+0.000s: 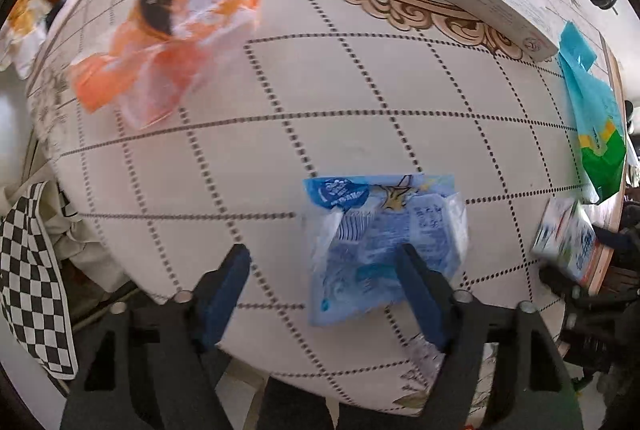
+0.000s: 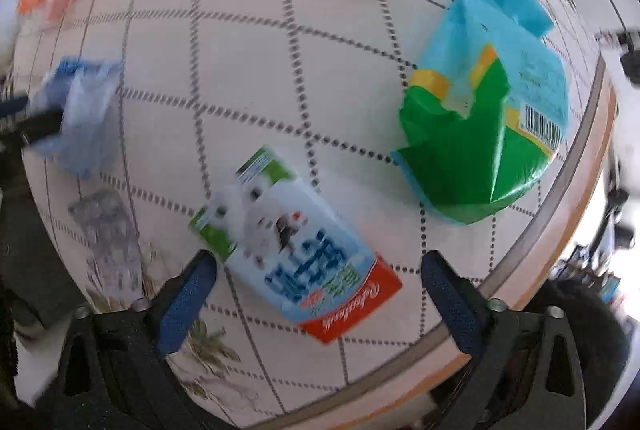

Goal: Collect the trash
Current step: 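Grasp the blue plastic bag with the left gripper while the right grasps the milk carton, then carry the bag and carton to the trash bin and release both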

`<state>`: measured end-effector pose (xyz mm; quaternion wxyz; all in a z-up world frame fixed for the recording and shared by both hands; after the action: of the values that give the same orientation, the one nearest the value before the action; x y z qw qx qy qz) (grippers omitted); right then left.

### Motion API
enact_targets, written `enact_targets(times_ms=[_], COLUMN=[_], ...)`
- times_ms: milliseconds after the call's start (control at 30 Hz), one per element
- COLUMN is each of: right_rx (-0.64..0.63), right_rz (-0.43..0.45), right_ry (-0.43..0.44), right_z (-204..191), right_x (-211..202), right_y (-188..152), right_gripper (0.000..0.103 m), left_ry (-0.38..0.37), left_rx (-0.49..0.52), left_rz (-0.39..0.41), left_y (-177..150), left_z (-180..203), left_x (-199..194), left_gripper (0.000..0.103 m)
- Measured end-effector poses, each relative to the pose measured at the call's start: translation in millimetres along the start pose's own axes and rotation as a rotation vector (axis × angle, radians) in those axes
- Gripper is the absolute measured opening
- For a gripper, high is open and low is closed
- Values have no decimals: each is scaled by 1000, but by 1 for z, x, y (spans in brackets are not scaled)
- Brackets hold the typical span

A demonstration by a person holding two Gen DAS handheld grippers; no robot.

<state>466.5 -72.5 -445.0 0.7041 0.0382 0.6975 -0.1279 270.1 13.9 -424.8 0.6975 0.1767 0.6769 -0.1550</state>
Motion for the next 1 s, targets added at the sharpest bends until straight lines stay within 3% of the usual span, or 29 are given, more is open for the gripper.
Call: enact_targets(times_ms=[67, 167, 267, 333, 400, 467, 500, 533, 767, 1000], right_rx=[156, 387, 358, 326, 294, 280, 282, 280, 380, 451], right_rz=[-10, -48, -27, -11, 19, 56, 83, 108, 160, 239], right_ry=[64, 250, 226, 194, 159, 115, 86, 70, 134, 211], right_z=[13, 25, 27, 27, 25, 23, 23, 21, 16, -22], right_x=[-1, -5, -8, -6, -4, -4, -8, -13, -42, -89], right_y=[3, 5, 10, 13, 18, 24, 27, 28, 11, -57], right_gripper=[80, 80, 89, 89, 89, 83, 72, 53, 52, 52], left_ry=[-19, -5, 5, 15, 29, 43, 49, 54, 46, 14], left_rx=[1, 2, -1, 4, 12, 15, 18, 23, 54, 102], left_rz=[-8, -6, -1, 5, 12, 23, 30, 45, 129, 239], left_y=[1, 1, 1, 2, 2, 1, 1, 2, -2, -29], left_z=[3, 6, 6, 9, 7, 6, 6, 5, 7, -8], left_x=[2, -1, -5, -8, -13, -19, -22, -27, -63, -104], left_gripper=[37, 26, 20, 15, 4, 4, 4, 4, 3, 3])
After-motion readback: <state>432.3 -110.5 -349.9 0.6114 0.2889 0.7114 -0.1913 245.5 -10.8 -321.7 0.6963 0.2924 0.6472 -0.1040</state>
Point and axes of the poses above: each gripper's, at about its wrist camera, not at the fingertips, and x roughly the way its jaws point, z to its right, y to its top, the point moved 9 cm from there along x, roughly the way its jaws point, and after that the axes turned 5 degrees about x, right-handed, at the moved point
